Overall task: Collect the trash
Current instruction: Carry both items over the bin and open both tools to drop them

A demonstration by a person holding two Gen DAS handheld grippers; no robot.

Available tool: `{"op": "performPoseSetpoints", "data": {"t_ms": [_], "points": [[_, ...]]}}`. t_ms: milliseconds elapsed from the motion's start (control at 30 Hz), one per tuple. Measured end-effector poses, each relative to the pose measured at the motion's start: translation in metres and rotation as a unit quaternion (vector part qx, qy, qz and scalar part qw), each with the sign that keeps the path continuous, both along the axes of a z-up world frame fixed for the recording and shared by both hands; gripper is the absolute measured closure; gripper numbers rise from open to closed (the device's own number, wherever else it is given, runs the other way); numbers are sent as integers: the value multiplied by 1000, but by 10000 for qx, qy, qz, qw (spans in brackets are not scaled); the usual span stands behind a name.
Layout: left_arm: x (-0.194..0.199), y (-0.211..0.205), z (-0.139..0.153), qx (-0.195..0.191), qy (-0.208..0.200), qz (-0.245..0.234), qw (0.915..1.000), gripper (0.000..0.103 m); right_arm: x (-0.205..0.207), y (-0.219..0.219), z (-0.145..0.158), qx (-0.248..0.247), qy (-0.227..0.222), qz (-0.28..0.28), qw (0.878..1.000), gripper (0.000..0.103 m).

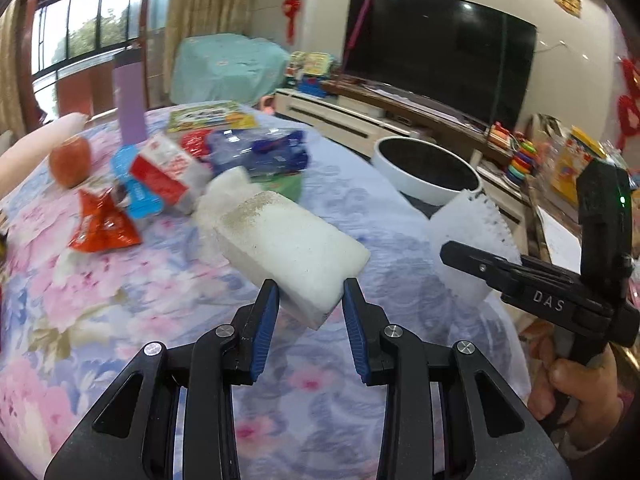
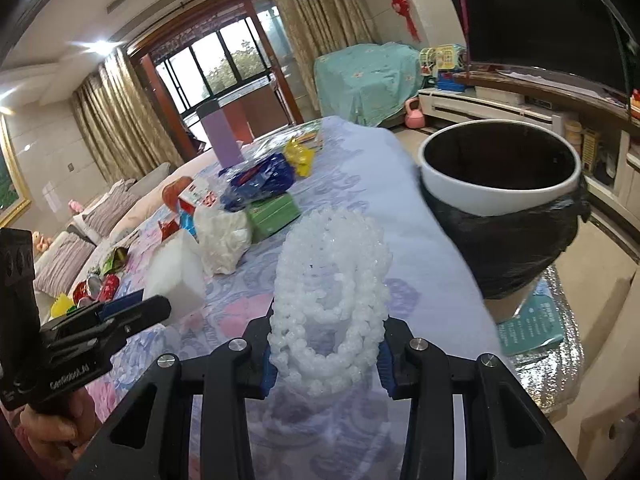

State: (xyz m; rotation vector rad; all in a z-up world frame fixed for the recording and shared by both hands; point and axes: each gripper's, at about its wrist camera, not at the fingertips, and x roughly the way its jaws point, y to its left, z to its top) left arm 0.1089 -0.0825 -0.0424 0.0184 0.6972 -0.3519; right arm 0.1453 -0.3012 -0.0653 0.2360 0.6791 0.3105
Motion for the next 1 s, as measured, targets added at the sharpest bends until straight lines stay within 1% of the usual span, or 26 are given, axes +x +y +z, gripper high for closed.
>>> {"op": "performPoseSetpoints", "data": {"t_ms": [133, 533, 767, 1000], "points": [[1, -19, 5, 5, -29, -197, 9998, 71, 0, -18, 4, 24, 0, -141, 9999, 64], [28, -77, 17, 111, -85, -751, 9971, 71, 14, -65, 18, 89, -80, -608, 9981, 63], [45, -100, 21, 131, -87, -936, 9955, 71, 28, -92, 22, 155, -59, -797, 9967, 63], [68, -124, 24, 124, -46, -1105, 9938, 71, 49, -116, 26, 187, -13, -874, 9960, 63]]}}
